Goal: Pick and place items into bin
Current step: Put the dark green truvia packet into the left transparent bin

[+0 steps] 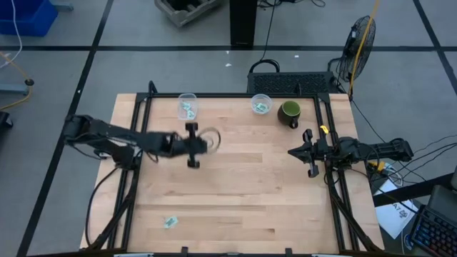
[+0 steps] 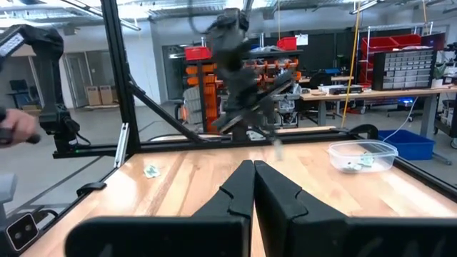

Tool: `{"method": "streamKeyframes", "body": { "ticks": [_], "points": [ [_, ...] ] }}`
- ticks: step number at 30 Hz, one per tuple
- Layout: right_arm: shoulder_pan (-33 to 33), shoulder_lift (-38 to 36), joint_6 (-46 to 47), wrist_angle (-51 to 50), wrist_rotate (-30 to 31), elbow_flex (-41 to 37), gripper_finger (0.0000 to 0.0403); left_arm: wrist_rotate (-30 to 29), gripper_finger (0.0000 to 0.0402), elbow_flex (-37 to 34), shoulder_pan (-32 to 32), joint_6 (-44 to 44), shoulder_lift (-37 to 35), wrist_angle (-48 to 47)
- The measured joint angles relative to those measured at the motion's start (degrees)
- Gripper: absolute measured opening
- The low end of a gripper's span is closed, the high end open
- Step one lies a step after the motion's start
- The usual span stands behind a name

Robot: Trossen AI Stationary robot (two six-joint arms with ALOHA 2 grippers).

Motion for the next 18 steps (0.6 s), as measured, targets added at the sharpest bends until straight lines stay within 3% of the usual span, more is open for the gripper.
{"method": "streamKeyframes", "body": {
  "ticks": [10, 18],
  "points": [
    [0.0, 0.0, 0.0, 0.1, 0.0, 0.0, 0.0004, 9.1, 0.0, 0.1, 25.7, 6.2, -6.9, 2.8],
    [0.0, 0.0, 0.0, 0.1, 0.0, 0.0, 0.0004, 17.0, 0.0, 0.1, 43.0, 10.2, -5.8, 7.4]
  ]
}}
